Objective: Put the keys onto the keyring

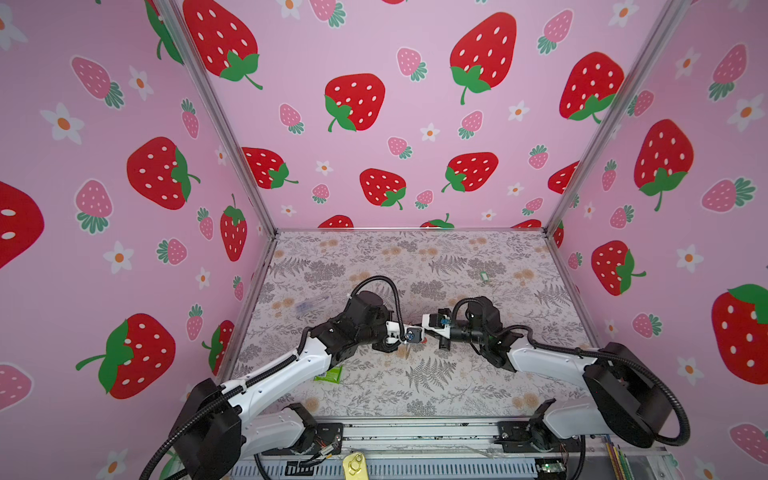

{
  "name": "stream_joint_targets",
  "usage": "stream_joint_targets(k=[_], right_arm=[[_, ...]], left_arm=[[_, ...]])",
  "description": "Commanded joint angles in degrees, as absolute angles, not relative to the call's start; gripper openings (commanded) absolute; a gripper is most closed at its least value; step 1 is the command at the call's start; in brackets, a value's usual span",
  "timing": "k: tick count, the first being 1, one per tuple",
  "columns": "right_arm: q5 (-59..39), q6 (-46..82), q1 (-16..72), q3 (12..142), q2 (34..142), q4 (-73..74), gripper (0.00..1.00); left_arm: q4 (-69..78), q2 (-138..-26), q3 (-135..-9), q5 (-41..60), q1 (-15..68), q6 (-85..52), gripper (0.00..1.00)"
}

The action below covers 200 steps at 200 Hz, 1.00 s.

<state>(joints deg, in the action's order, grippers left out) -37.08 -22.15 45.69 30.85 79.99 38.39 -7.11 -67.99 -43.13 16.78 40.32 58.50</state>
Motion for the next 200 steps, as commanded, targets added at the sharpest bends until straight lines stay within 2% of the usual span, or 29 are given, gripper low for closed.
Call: stream_joint_targets(k=[1, 30, 40, 64, 130, 200], right_arm=[[-38.1, -22.42, 46.15, 30.44, 80.37, 42.39, 0.0], [-37.3, -22.72, 46.14, 28.6, 80.34, 46.62, 0.0], [-37.2, -23.19, 46.15, 27.95, 80.33, 48.03, 0.0], [-37.01, -24.46, 46.18, 27.49, 80.85, 49.88, 0.0], [-33.38, -33.18, 48.0, 24.81, 79.03, 53.3, 0.0], [-22.58, -45.21, 53.14, 23.12, 77.26, 53.18, 0.0]], left_arm=[[-7.21, -68.28, -44.85, 17.85, 39.86, 56.58, 0.13], [-2.68, -64.21, -39.73, 23.13, 34.59, 51.85, 0.3], [-1.2, -62.7, -37.77, 24.81, 32.93, 50.38, 0.32], [1.23, -61.24, -35.23, 27.33, 30.1, 47.13, 0.32], [3.94, -62.05, -33.75, 29.65, 29.52, 42.82, 0.3], [3.09, -60.95, -32.08, 29.81, 29.35, 40.52, 0.28]])
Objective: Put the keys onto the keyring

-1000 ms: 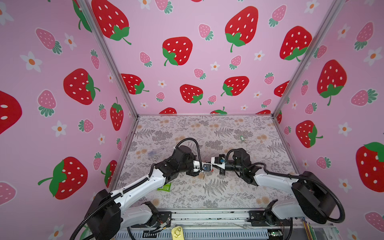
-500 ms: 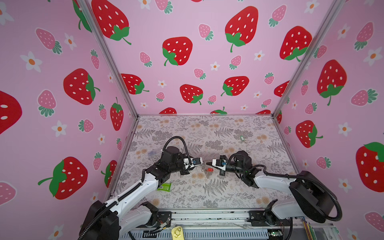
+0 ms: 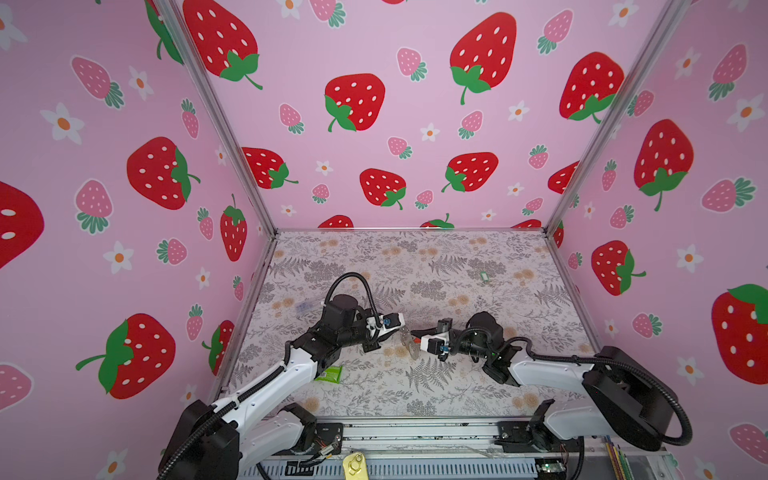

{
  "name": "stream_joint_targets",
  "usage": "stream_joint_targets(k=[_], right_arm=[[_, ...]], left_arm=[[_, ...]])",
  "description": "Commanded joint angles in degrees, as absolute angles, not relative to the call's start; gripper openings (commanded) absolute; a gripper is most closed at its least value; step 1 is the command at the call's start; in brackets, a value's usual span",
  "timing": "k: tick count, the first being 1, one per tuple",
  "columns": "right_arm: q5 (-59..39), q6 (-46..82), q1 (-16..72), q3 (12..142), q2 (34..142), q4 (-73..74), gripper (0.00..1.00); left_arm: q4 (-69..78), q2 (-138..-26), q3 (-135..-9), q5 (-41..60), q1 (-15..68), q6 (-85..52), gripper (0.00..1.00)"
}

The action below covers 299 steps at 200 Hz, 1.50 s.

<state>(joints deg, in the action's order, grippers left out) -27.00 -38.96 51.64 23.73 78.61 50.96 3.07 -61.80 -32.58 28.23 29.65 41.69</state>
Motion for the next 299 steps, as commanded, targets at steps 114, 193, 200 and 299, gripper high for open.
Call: stream_joint_targets(k=[114, 193, 200, 299], right_arm=[[-13.03, -42.43, 55.7, 21.59, 75.94, 55.8, 0.0], [-5.91, -13.52, 44.38, 20.51, 59.94, 45.38, 0.0], [-5.5, -12.2, 42.9, 20.94, 58.62, 43.91, 0.0], [5.09, -0.51, 27.11, 35.63, 58.68, 20.26, 0.0]], left_arm=[[4.18, -62.47, -32.88, 28.51, 29.09, 38.76, 0.27], [2.81, -83.48, -56.39, 23.57, 27.72, 17.26, 0.25], [0.93, -86.34, -60.57, 24.72, 27.75, 17.33, 0.25], [11.37, -114.0, -84.22, 24.5, 28.97, 1.41, 0.38]])
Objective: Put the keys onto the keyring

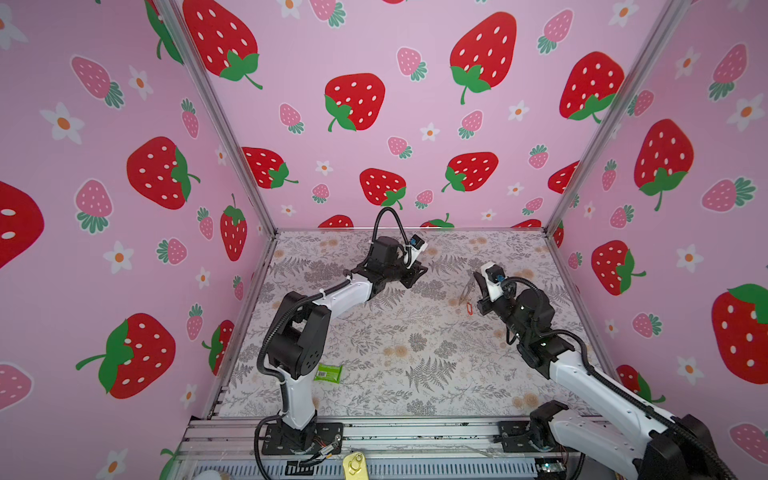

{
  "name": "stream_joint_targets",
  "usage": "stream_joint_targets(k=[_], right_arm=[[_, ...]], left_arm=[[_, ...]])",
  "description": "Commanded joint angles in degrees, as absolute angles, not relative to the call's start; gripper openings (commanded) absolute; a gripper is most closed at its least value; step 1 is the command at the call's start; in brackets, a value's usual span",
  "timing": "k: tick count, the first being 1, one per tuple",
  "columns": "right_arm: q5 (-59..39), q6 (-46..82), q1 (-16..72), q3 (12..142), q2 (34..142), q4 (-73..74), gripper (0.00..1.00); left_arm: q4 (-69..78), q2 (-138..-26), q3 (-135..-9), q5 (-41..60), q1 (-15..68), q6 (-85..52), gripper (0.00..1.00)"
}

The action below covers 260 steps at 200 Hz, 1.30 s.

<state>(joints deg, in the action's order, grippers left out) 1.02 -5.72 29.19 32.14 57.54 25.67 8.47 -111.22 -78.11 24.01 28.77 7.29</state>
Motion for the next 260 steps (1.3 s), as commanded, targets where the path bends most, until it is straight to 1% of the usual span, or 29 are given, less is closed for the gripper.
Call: stream_joint_targets(k=[1, 23, 38, 52, 82, 97, 114, 127, 151, 187, 217, 239, 260], right_arm=[[5.18, -0.52, 27.05, 35.79, 58.7, 20.1, 0.0], [10.43, -0.7, 26.44, 38.08, 58.48, 16.64, 0.0], [13.88, -0.37, 25.08, 38.42, 57.5, 15.8, 0.0], [16.86, 0.87, 22.63, 38.73, 57.13, 15.64, 0.0], [15.17, 2.66, 16.44, 39.65, 58.79, 16.78, 0.0], [15.13, 3.17, 14.21, 40.37, 61.22, 18.47, 0.0], [15.47, 3.43, 13.18, 41.94, 64.62, 18.5, 0.0], [17.13, 3.03, 12.97, 41.64, 66.54, 19.9, 0.0], [17.0, 2.26, 11.8, 40.86, 70.23, 23.06, 0.0], [16.73, 2.81, 9.62, 43.46, 77.78, 24.96, 0.0], [15.9, 3.08, 9.38, 43.84, 81.13, 28.2, 0.0], [14.57, 3.73, 9.35, 44.73, 83.2, 28.72, 0.0], [12.48, 5.75, 9.48, 44.32, 81.41, 27.24, 0.0]], left_arm=[[11.36, -114.3, -84.43, 24.51, 28.94, 1.19, 0.38], [10.82, -119.95, -90.06, 27.42, 29.0, -1.95, 0.4], [5.38, -124.65, -97.32, 29.28, 29.5, -3.27, 0.4], [1.45, -128.22, -103.08, 29.51, 30.9, -1.08, 0.4], [3.38, -132.91, -108.39, 28.87, 33.48, 0.05, 0.41], [1.06, -136.0, -112.8, 27.03, 34.88, -0.24, 0.41], [0.79, -138.63, -115.99, 27.45, 35.92, -2.04, 0.42], [2.69, -139.78, -116.09, 27.49, 36.59, -3.5, 0.42], [2.4, -139.73, -114.6, 26.98, 37.82, -3.94, 0.41], [4.61, -132.77, -104.98, 24.4, 38.59, -0.5, 0.42], [3.07, -129.61, -101.66, 23.12, 38.3, 2.17, 0.42], [2.96, -129.59, -101.88, 23.24, 38.38, 2.62, 0.42], [3.83, -131.5, -103.8, 23.7, 38.48, 2.37, 0.43]])
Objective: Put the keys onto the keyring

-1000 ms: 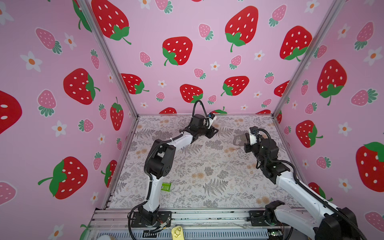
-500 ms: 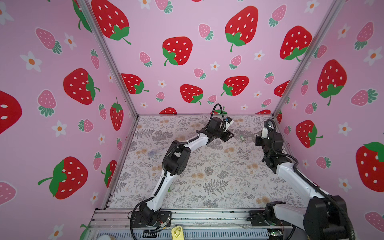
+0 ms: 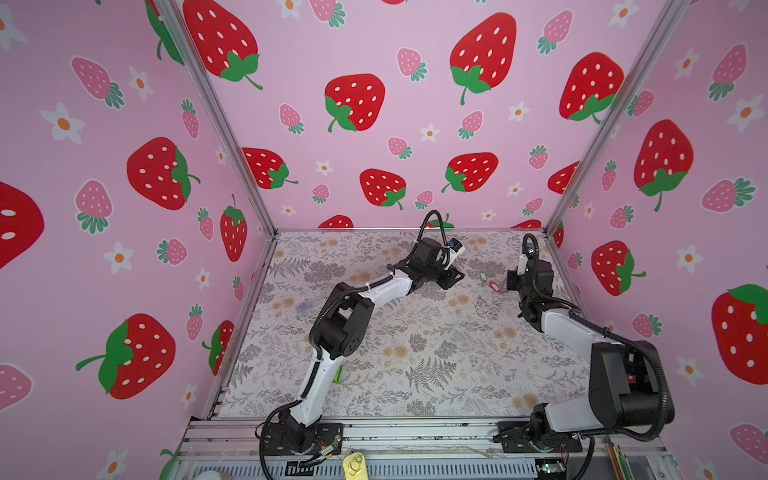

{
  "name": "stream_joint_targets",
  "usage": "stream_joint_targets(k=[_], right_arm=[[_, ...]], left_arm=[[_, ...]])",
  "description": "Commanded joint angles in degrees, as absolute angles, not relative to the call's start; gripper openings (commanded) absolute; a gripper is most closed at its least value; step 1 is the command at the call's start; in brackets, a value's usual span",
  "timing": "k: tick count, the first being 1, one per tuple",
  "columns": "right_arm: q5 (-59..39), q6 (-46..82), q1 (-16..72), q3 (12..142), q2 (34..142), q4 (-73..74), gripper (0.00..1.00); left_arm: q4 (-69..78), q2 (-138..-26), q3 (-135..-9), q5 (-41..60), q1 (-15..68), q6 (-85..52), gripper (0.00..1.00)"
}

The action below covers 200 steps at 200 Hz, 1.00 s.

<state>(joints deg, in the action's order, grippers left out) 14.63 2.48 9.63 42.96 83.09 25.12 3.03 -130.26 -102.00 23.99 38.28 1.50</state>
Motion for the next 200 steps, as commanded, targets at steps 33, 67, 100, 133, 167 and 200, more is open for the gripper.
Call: stream_joint_targets(k=[33, 67, 100, 133, 167, 200], right_arm=[[13.85, 5.95, 9.76, 41.33, 73.24, 21.04, 0.0], [14.42, 7.43, 9.8, 40.29, 66.85, 13.06, 0.0], [12.29, 9.55, 9.77, 40.96, 61.8, 7.12, 0.0], [8.19, 11.99, 9.77, 42.0, 57.29, 1.05, 0.0], [5.76, 13.25, 9.84, 40.22, 49.83, -2.18, 0.0], [5.62, 12.24, 9.8, 40.8, 45.14, -6.35, 0.0]], left_arm=[[4.49, -138.87, -112.67, 20.69, 39.51, -1.09, 0.43], [6.4, -146.55, -121.9, 14.36, 41.82, -5.89, 0.43], [-2.51, -153.62, -136.27, 6.99, 45.77, -3.75, 0.43], [-7.05, -157.72, -142.33, 1.45, 47.83, -6.45, 0.43], [-9.98, -160.3, -147.52, -4.23, 49.39, -7.49, 0.41], [-12.06, -162.39, -151.52, -3.99, 49.39, -13.22, 0.4]])
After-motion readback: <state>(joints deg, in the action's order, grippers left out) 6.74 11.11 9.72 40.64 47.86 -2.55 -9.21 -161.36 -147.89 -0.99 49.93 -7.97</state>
